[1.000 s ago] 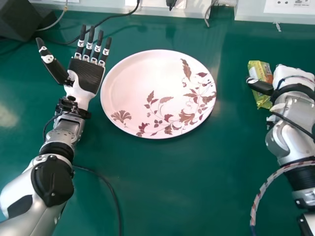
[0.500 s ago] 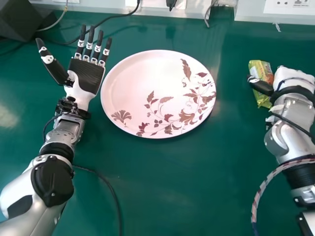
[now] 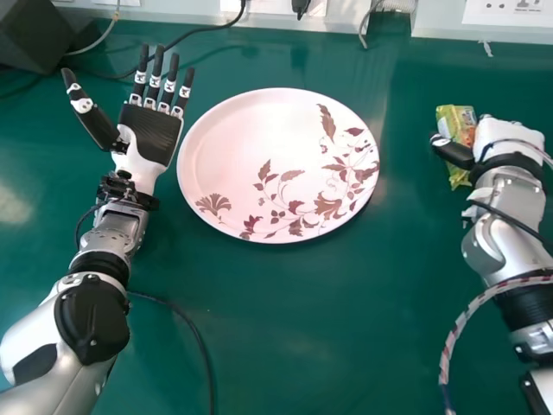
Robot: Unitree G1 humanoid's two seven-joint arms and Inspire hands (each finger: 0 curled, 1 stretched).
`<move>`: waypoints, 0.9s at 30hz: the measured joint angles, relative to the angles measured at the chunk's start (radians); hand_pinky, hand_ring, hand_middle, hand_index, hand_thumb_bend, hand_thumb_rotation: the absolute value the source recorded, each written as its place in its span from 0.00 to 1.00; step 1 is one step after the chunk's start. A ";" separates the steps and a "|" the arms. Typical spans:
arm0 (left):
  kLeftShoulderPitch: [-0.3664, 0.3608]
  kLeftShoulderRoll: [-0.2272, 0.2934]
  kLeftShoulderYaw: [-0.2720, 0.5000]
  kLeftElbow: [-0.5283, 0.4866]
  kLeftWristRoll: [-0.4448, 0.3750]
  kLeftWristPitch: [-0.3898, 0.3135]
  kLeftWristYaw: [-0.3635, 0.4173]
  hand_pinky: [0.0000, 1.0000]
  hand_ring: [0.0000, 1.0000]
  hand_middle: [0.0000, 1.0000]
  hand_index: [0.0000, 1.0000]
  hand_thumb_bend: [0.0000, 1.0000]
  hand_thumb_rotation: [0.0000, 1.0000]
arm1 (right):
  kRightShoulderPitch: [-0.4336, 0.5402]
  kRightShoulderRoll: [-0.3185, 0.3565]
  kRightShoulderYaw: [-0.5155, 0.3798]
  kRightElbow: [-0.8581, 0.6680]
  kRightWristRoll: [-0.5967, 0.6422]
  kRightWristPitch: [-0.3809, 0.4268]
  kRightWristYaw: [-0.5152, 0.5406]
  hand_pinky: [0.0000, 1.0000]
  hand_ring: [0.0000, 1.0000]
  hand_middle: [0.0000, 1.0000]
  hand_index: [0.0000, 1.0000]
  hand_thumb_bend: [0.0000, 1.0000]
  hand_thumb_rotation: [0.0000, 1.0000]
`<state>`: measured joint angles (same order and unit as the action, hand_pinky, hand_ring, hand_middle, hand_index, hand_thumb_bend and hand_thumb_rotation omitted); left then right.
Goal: Pick up biscuit and place it in the plate
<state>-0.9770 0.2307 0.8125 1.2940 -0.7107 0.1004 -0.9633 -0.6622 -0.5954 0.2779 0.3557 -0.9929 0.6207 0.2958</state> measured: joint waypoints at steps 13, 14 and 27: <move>0.002 0.000 0.000 -0.006 -0.017 0.023 -0.020 1.00 0.90 0.96 0.96 1.00 0.46 | -0.002 -0.041 0.059 -0.035 -0.055 0.014 0.100 0.67 0.76 0.91 1.00 0.81 0.46; 0.002 0.000 0.000 -0.007 -0.017 0.023 -0.023 1.00 0.90 0.96 0.96 1.00 0.46 | -0.002 -0.043 0.061 -0.041 -0.059 0.014 0.109 0.67 0.76 0.90 1.00 0.81 0.47; 0.006 0.007 0.006 -0.016 -0.051 0.091 -0.043 0.98 0.90 0.96 0.96 1.00 0.41 | -0.002 -0.086 0.081 -0.071 -0.102 0.005 0.185 0.60 0.68 0.89 1.00 0.60 0.35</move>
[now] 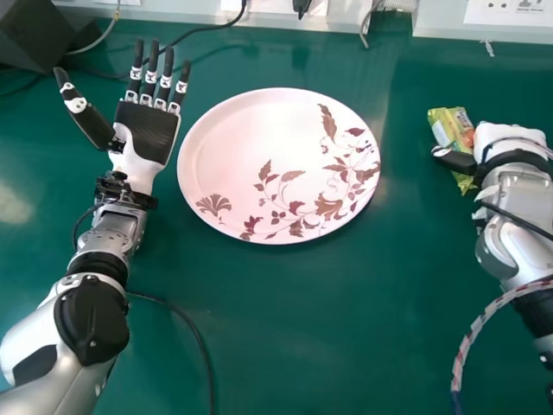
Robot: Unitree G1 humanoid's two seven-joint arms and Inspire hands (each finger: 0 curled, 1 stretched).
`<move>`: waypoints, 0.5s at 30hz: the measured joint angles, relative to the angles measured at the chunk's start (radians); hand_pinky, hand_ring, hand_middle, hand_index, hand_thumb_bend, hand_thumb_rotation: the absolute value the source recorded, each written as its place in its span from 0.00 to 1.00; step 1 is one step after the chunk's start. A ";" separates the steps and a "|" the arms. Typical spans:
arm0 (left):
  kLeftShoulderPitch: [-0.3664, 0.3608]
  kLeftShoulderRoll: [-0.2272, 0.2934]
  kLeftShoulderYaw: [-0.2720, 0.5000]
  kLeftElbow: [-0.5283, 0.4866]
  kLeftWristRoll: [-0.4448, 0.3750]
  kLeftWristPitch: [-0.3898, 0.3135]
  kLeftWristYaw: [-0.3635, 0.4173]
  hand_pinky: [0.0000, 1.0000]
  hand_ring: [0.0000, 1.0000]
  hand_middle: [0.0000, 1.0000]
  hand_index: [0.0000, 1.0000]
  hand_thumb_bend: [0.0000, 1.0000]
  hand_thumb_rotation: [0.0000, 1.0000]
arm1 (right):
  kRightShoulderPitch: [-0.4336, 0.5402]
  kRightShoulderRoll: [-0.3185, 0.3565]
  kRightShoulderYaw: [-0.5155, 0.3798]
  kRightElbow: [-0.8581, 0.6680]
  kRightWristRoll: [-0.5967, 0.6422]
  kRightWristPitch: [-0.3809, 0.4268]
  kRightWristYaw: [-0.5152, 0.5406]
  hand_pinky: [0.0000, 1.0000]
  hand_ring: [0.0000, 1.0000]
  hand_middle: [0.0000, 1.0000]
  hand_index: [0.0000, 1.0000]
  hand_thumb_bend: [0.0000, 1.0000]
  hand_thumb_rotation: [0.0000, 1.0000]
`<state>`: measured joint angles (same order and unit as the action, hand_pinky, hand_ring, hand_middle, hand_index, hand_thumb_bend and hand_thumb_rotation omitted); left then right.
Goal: Pick up biscuit and place it in the plate
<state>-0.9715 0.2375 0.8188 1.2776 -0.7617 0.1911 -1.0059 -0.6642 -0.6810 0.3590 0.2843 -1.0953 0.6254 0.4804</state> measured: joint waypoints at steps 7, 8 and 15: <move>0.001 0.009 0.006 0.002 -0.011 0.056 -0.011 0.96 0.89 0.96 0.97 1.00 0.42 | 0.014 -0.014 0.003 -0.026 -0.018 -0.011 0.006 0.55 0.63 0.84 1.00 0.60 0.02; 0.001 0.010 0.009 0.003 -0.018 0.070 -0.014 0.97 0.90 0.96 0.97 1.00 0.42 | 0.018 -0.016 0.000 -0.033 -0.016 -0.012 0.005 0.55 0.63 0.84 1.00 0.61 0.01; 0.002 0.016 0.015 0.004 -0.036 0.088 -0.016 0.98 0.88 0.96 0.97 1.00 0.42 | 0.032 -0.027 -0.013 -0.060 -0.015 -0.022 -0.005 0.53 0.61 0.81 0.99 0.62 0.00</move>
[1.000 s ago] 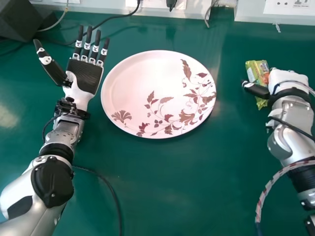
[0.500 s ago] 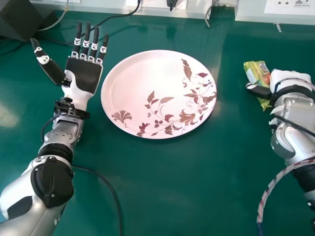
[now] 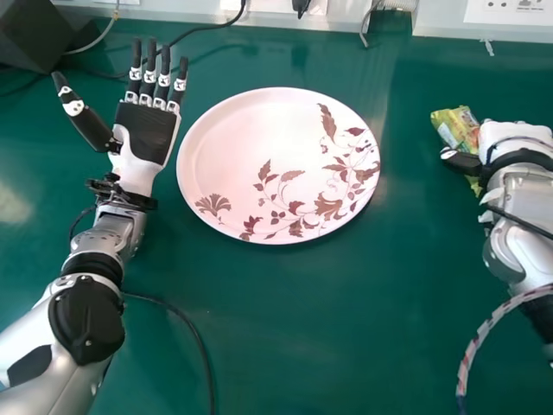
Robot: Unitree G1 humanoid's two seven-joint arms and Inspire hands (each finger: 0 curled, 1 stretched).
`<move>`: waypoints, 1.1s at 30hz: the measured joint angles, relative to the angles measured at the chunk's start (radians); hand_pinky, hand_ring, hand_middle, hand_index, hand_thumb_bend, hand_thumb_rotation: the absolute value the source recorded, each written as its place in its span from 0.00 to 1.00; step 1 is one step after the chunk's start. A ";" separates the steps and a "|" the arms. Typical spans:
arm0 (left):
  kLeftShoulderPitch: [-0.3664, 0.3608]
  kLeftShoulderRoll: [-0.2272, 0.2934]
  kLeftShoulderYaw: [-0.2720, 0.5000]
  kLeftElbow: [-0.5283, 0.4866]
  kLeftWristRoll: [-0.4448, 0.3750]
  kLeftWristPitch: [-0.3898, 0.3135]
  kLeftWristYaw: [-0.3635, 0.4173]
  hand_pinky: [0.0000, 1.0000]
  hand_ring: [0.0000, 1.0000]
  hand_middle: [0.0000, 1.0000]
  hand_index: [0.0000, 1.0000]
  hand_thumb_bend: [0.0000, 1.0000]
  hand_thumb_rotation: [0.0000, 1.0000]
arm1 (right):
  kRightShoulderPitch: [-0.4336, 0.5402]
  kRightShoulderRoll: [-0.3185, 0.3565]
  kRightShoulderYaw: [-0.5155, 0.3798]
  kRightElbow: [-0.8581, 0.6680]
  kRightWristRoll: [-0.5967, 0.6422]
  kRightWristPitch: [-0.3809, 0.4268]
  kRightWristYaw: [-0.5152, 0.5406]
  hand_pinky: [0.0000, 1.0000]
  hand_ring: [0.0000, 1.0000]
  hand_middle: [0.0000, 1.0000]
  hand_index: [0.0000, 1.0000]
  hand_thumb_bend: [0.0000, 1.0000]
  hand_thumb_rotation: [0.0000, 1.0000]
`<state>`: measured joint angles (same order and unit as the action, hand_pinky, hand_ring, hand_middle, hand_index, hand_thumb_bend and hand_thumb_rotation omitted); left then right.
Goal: Pick up biscuit and place it in the plate
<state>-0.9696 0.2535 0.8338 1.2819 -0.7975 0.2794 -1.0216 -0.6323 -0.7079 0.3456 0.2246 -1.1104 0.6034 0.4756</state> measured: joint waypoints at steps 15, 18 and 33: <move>0.000 0.003 0.025 0.013 -0.038 0.038 0.059 0.95 0.88 0.95 0.96 1.00 0.43 | 0.006 -0.003 -0.011 -0.074 -0.006 0.000 0.017 0.40 0.52 0.70 0.92 0.42 0.00; 0.000 0.003 0.025 0.014 -0.042 0.046 0.060 0.97 0.87 0.95 0.96 1.00 0.43 | 0.007 -0.003 -0.011 -0.087 -0.006 0.000 0.018 0.41 0.51 0.55 0.88 0.45 0.00; 0.000 0.011 0.034 0.016 -0.048 0.077 0.090 0.94 0.86 0.95 0.96 1.00 0.42 | 0.007 -0.006 -0.034 -0.121 -0.023 0.000 0.041 0.37 0.44 0.52 0.59 0.47 0.00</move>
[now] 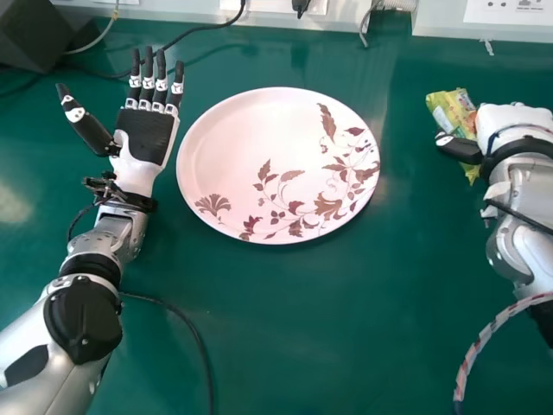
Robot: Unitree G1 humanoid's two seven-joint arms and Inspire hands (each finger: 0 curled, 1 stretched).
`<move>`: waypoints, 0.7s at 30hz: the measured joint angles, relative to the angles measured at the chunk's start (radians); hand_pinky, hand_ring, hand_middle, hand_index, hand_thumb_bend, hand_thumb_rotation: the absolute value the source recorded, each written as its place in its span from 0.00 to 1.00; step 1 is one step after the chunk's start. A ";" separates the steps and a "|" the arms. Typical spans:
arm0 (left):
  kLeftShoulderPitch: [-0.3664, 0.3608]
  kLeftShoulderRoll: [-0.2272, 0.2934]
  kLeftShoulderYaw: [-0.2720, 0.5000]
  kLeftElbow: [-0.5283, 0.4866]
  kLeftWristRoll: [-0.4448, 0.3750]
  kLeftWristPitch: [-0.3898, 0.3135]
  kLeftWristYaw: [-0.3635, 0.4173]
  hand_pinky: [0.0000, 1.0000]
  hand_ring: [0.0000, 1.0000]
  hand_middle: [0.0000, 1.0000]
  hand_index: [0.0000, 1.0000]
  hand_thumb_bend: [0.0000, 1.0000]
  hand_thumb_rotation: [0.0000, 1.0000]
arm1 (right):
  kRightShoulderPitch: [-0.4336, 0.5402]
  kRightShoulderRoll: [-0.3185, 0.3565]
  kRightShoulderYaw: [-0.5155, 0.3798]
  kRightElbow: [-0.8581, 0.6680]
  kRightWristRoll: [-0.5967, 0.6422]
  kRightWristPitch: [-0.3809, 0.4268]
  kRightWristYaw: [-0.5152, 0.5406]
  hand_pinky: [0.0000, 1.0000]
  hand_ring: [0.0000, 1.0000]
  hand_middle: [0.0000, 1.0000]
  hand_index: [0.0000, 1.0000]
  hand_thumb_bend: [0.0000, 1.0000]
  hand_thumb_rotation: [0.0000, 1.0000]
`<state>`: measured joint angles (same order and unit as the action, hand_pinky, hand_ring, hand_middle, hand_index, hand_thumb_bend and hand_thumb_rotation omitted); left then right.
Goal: Pick up biscuit and place it in the plate
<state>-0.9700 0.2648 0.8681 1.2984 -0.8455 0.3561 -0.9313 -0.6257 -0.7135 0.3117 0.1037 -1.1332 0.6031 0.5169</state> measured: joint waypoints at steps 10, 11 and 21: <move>-0.001 0.002 0.006 0.000 0.000 -0.013 0.014 0.96 0.87 0.95 0.96 1.00 0.42 | -0.001 -0.005 -0.014 -0.018 -0.008 -0.004 0.028 0.29 0.44 0.49 0.49 0.49 0.00; -0.001 0.002 0.008 0.000 -0.002 -0.011 0.027 0.95 0.87 0.95 0.96 1.00 0.42 | -0.001 -0.005 -0.015 -0.019 -0.011 -0.004 0.031 0.27 0.37 0.48 0.49 0.50 0.00; -0.003 0.002 0.012 0.000 -0.002 -0.014 0.052 0.95 0.86 0.95 0.96 1.00 0.42 | -0.002 -0.005 -0.025 -0.041 -0.026 -0.004 0.044 0.17 0.25 0.47 0.44 0.52 0.00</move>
<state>-0.9726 0.2664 0.8797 1.2983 -0.8480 0.3422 -0.8790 -0.6276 -0.7184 0.2868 0.0627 -1.1589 0.5987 0.5606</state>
